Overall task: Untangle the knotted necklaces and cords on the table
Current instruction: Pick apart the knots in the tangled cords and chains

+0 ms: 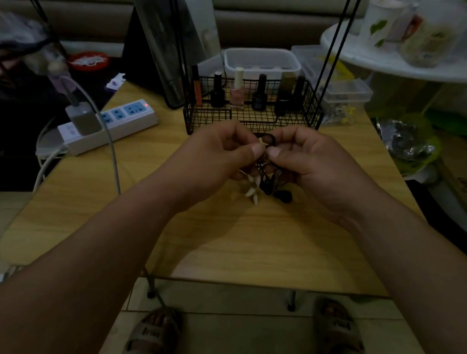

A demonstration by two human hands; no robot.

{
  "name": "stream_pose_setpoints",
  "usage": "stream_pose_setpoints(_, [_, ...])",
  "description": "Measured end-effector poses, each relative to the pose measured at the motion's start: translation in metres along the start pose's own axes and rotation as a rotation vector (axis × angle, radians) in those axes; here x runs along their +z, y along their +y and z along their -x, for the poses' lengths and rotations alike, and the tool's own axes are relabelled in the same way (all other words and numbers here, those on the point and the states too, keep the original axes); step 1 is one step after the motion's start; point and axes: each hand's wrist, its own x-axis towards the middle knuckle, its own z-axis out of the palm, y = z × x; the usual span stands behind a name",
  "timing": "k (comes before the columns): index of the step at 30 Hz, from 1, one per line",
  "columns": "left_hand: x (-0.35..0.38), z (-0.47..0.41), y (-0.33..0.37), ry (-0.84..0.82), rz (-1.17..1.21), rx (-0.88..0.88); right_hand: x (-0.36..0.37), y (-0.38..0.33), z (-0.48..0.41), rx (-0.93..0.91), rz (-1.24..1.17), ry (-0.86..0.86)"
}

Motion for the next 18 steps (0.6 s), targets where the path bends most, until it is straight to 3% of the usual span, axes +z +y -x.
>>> stream_pose_setpoints(6, [-0.0029, 0.0003, 0.0009, -0.041, -0.09, -0.022, -0.0002, 0.0019, -0.0013, -0.026, 0.096, 0.018])
stream_pose_setpoints(11, [-0.0032, 0.0003, 0.0021, -0.037, 0.023, -0.055, 0.0017, 0.0009, -0.0019, -0.006, 0.121, 0.028])
stream_pose_setpoints(18, [-0.0007, -0.0014, 0.0003, 0.065, 0.039, -0.047, 0.0087, -0.0003, 0.0036, -0.002, 0.226, -0.035])
